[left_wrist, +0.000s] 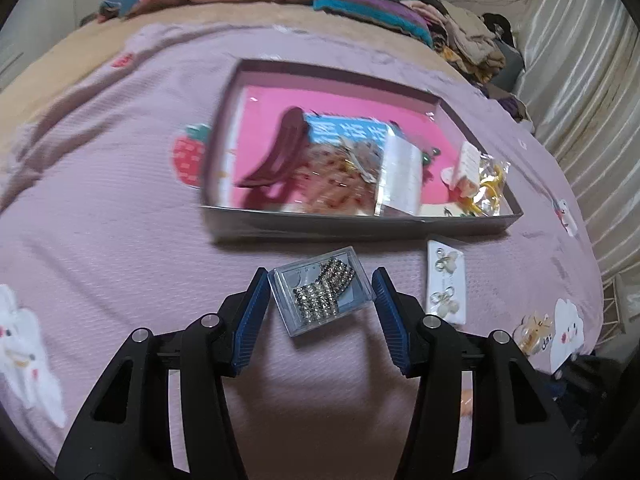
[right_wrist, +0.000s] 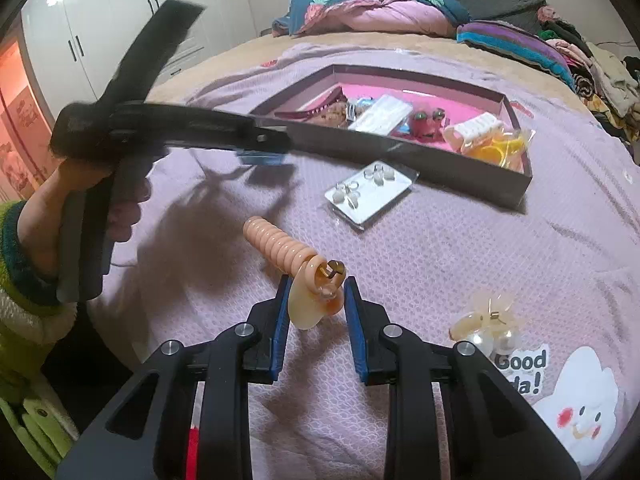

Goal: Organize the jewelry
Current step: 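Carry both items into the tray and open both tools to release them, then withdraw both tools from the tray toward the remaining accessories, then grasp the earring card with the left tool while the right tool grasps the pearl claw clip, then carry both items into the tray and open both tools to release them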

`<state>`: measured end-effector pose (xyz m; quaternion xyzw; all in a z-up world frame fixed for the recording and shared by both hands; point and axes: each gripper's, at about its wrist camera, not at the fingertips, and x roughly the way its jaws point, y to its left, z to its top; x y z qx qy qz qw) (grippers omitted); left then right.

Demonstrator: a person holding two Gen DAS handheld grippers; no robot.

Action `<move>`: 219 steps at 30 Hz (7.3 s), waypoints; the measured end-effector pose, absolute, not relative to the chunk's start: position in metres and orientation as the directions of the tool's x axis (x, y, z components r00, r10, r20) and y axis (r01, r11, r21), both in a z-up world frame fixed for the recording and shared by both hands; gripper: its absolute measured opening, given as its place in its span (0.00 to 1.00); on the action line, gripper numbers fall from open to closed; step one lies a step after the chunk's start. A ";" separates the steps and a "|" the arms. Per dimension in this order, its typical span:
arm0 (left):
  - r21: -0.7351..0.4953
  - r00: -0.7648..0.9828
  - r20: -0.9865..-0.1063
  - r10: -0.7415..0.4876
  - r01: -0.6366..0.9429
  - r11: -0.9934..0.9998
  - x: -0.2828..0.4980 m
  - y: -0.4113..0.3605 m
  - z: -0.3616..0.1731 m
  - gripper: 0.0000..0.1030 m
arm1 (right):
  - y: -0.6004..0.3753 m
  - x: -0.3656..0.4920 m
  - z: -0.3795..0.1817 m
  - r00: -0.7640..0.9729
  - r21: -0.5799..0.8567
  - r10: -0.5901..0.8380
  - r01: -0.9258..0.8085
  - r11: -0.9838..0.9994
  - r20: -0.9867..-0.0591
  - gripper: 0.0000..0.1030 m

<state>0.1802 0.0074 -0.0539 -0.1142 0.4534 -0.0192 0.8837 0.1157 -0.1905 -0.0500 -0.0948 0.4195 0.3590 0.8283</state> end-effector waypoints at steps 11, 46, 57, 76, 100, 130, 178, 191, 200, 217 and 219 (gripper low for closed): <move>-0.205 0.665 -0.744 -0.062 -0.139 0.969 0.162 0.048 -0.017 0.43 | -0.194 0.128 -0.019 0.459 0.143 0.531 -0.646 0.750 -0.712 0.24; -0.162 0.656 -0.751 -0.074 -0.075 0.984 0.261 0.022 -0.018 0.43 | -0.183 0.280 -0.007 0.578 0.105 0.435 -0.515 0.851 -0.690 0.24; -0.150 0.635 -0.770 -0.061 -0.087 0.985 0.263 0.019 -0.037 0.58 | -0.181 0.289 -0.031 0.568 0.107 0.415 -0.495 0.862 -0.711 0.46; -0.146 0.670 -0.739 -0.072 -0.055 0.988 0.203 -0.003 -0.009 0.82 | -0.238 0.207 -0.015 0.623 0.121 0.374 -0.408 0.905 -0.687 0.82; -0.104 0.580 -0.807 -0.114 0.050 0.993 0.182 -0.054 -0.058 0.84 | -0.249 0.144 -0.056 0.574 0.010 0.270 -0.414 0.910 -0.773 0.93; -0.127 0.563 -0.805 -0.188 0.145 0.981 0.195 -0.083 -0.066 0.31 | -0.257 0.166 -0.077 0.539 0.083 0.323 -0.421 0.903 -0.778 0.43; -0.127 0.689 -0.719 -0.087 -0.008 0.992 0.260 0.023 -0.006 0.31 | -0.161 0.271 0.018 0.658 0.010 0.415 -0.526 0.850 -0.628 0.43; -0.144 0.666 -0.737 -0.112 0.008 0.990 0.284 0.020 -0.028 0.32 | -0.153 0.288 0.011 0.669 0.007 0.415 -0.522 0.853 -0.617 0.43; -0.140 0.636 -0.764 -0.105 -0.005 0.990 0.287 0.023 -0.047 0.32 | -0.137 0.297 -0.027 0.621 -0.003 0.402 -0.545 0.838 -0.673 0.43; -0.155 0.628 -0.770 -0.115 -0.009 0.988 0.288 0.024 -0.053 0.36 | -0.117 0.288 -0.058 0.571 -0.021 0.402 -0.592 0.805 -0.716 0.52; -0.159 0.627 -0.770 -0.119 -0.009 0.987 0.288 0.023 -0.053 0.37 | -0.116 0.286 -0.056 0.573 -0.026 0.403 -0.597 0.802 -0.713 0.54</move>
